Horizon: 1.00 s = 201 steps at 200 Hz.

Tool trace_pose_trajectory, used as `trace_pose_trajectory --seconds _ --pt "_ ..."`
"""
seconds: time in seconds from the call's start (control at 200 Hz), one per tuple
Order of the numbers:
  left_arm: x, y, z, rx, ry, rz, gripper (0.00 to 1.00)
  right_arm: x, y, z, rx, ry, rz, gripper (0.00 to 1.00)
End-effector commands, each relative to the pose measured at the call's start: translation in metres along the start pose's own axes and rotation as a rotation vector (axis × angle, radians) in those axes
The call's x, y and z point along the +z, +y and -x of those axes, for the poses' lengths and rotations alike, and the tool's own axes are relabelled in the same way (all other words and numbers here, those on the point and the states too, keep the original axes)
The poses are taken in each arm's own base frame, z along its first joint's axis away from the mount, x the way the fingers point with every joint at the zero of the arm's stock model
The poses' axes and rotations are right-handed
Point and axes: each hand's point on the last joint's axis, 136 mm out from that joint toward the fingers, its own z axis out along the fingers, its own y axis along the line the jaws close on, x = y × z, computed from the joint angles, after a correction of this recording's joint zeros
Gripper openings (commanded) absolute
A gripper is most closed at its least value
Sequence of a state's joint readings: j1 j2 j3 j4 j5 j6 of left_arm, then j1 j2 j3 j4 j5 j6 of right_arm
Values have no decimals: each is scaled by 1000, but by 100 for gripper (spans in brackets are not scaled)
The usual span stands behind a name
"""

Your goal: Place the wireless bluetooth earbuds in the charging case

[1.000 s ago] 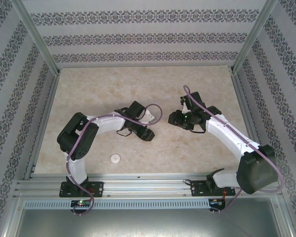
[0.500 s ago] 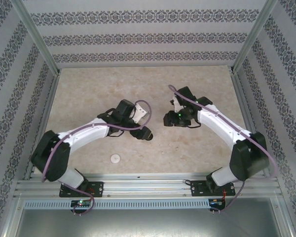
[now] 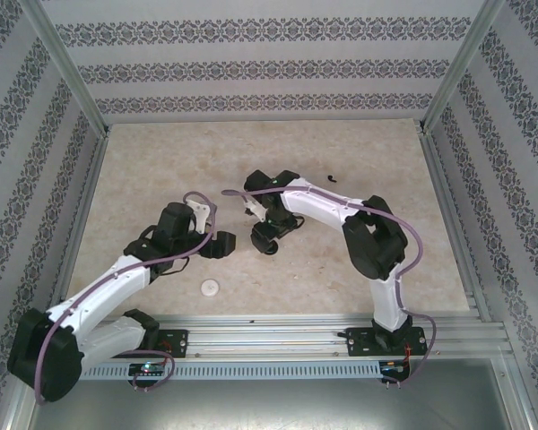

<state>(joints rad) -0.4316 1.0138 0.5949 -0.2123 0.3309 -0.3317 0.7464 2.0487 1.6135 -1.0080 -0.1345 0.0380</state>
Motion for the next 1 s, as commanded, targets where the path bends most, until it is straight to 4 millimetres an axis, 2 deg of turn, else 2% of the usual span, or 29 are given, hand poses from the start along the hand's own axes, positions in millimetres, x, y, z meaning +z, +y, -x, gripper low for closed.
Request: trace_pose_trajectory --seconds 0.0,0.325,0.61,0.749,0.999 --pt "-8 7 6 -45 -39 29 85 2 -4 2 -77 46 -39 73" --pt "-12 10 4 -44 -24 45 85 25 -5 5 -99 98 -46 75" --pt "-13 10 4 -43 -18 49 85 46 4 1 -81 137 -19 74" --pt "-14 10 5 -42 -19 48 85 53 6 -1 -55 146 -13 69" --pt "-15 7 8 -40 -28 40 85 51 11 -5 20 139 7 53"
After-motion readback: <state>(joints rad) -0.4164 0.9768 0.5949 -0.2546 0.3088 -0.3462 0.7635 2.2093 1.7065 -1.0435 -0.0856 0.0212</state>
